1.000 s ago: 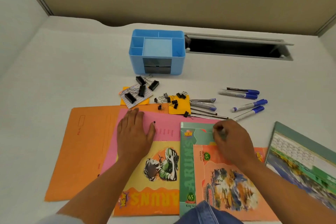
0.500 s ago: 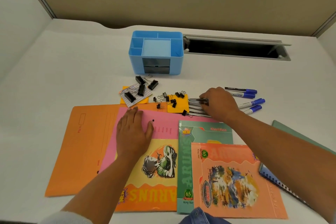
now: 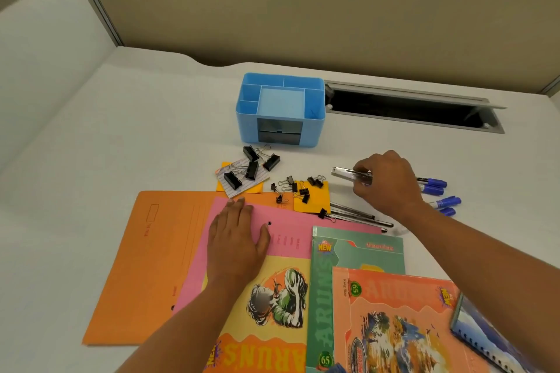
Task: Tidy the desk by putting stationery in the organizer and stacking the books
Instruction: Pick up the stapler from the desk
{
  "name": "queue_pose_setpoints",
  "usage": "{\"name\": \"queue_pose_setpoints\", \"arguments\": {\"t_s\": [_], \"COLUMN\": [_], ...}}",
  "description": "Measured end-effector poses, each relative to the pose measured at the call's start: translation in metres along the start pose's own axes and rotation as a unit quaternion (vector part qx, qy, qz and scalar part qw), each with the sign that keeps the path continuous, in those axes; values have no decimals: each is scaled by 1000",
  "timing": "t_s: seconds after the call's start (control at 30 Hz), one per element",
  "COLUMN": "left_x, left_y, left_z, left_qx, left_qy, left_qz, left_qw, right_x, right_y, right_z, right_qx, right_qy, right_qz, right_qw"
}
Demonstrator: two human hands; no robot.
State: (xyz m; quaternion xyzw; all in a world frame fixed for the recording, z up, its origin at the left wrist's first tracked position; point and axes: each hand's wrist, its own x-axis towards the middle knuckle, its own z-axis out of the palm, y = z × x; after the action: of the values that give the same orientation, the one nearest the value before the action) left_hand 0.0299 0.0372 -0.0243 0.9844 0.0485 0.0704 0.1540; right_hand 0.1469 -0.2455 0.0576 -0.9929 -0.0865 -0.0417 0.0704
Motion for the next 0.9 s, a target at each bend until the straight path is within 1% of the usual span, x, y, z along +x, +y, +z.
{"name": "queue_pose_setpoints", "arguments": {"t_s": [0.17, 0.27, 0.37, 0.53, 0.7, 0.9], "left_x": [1, 1, 1, 0, 2, 2], "left_y": [0, 1, 1, 0, 0, 0], "left_z": [0, 0, 0, 1, 3, 3], "left_qx": [0, -6, -5, -1, 4, 4], "left_qy": [-1, 4, 8, 6, 3, 5], "left_qz": [-4, -3, 0, 1, -3, 0], "left_qw": [1000, 1000, 1000, 1000, 1000, 1000], "right_x": [48, 81, 113, 147, 167, 169], "right_y": [-25, -48, -71, -96, -100, -98], "right_z": [-32, -43, -46, -39, -29, -22], "right_qx": [60, 91, 90, 69, 57, 42], "right_qy": [78, 95, 78, 20, 6, 0], "right_qz": [-28, -60, -102, -166, -170, -175], "right_qw": [995, 990, 988, 984, 984, 984]}}
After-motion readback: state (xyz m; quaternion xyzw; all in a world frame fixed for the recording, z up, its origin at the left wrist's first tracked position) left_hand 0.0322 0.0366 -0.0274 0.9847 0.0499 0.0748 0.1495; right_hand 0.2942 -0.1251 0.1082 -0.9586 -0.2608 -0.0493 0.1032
